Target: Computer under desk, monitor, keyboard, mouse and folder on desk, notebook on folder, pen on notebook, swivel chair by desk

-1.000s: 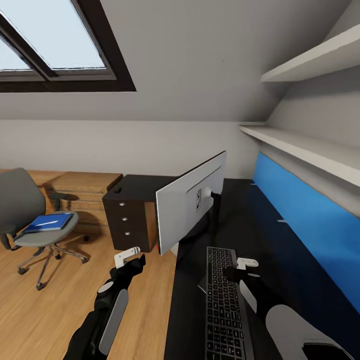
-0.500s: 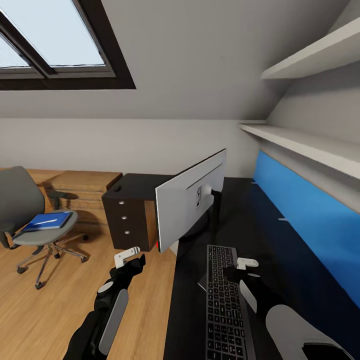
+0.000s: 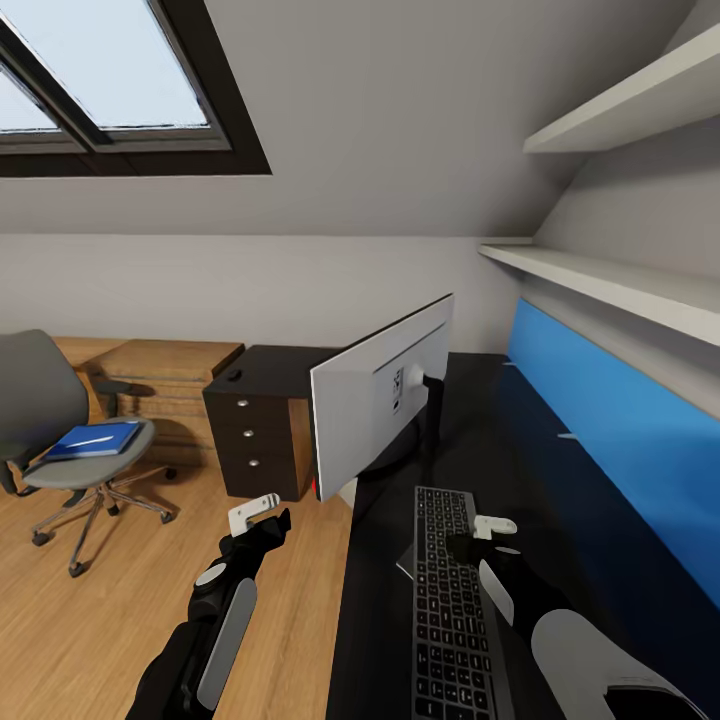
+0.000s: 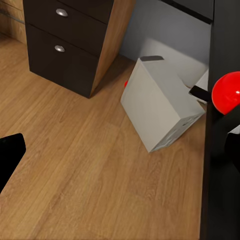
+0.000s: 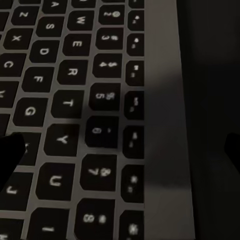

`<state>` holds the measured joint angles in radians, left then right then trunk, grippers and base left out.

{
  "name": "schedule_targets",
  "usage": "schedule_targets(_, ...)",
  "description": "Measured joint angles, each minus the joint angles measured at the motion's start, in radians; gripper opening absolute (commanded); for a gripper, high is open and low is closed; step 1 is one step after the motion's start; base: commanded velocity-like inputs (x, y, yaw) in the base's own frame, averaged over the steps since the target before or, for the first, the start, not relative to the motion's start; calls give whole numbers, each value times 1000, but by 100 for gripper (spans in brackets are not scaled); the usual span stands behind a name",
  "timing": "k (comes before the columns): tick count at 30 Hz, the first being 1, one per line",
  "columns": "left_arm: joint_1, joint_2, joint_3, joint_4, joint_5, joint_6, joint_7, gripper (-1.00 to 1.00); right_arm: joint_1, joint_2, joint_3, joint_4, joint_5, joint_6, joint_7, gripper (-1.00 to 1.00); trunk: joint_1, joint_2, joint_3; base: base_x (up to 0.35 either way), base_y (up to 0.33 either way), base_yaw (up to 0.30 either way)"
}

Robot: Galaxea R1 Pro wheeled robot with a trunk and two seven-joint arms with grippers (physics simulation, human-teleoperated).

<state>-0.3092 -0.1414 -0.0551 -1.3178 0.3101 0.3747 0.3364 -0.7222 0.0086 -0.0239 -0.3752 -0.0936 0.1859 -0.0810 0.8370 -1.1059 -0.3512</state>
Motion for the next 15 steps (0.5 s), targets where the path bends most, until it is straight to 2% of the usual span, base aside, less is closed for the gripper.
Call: schedule_targets(15,0,0,0,0,0,0,0,100,-1,0,0,-8,-1,0,1,100,57,-105,-47,0,0,0)
